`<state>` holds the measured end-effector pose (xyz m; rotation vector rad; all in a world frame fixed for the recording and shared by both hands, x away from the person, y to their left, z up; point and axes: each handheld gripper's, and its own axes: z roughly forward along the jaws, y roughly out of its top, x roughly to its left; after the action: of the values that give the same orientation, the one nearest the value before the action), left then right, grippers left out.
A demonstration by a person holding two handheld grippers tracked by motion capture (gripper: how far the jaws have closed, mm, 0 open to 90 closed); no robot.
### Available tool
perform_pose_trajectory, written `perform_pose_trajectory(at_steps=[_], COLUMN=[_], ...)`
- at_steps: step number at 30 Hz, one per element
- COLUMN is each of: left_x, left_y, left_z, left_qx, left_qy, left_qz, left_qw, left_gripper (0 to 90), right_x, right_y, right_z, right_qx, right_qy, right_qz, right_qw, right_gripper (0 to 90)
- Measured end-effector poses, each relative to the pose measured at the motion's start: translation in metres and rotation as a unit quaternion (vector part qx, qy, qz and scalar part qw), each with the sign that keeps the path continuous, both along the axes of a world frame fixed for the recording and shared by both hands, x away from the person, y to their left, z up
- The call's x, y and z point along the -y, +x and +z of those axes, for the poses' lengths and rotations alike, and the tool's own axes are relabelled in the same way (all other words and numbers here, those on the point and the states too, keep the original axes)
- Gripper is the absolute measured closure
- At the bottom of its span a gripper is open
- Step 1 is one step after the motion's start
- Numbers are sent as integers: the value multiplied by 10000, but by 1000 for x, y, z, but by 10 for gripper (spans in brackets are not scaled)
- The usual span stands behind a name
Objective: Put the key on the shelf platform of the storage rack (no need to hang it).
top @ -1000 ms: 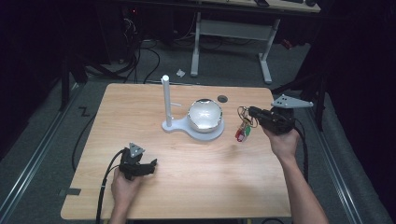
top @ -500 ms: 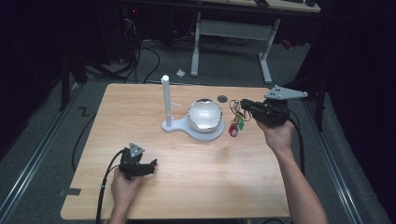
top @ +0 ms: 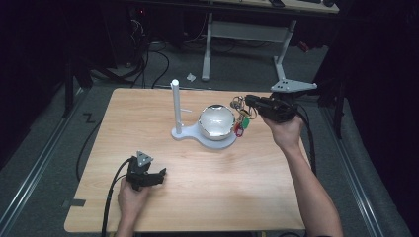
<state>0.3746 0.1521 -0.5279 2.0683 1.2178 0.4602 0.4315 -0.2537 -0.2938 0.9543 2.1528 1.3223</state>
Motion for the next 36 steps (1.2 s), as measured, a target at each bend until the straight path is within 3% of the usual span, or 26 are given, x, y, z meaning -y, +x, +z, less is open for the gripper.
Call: perform_pose_trajectory(at_steps=[10, 19, 36], left_x=[0, 0, 0], left_y=[0, 0, 0], left_z=[0, 0, 0], left_qx=[-9, -2, -3], left_qy=[5, 4, -5], left_qz=[-10, -7, -10], left_qw=[10000, 10000, 10000], left_gripper=[204, 204, 204], right_x=[-21, -35, -54], right_y=[21, 40, 62], right_z=[1, -13, -51], right_qx=[-85, -268, -507], right_qy=[49, 144, -13], right_qz=[76, 129, 211], right_qw=[9999, 9995, 9985], right_gripper=[850, 849, 849])
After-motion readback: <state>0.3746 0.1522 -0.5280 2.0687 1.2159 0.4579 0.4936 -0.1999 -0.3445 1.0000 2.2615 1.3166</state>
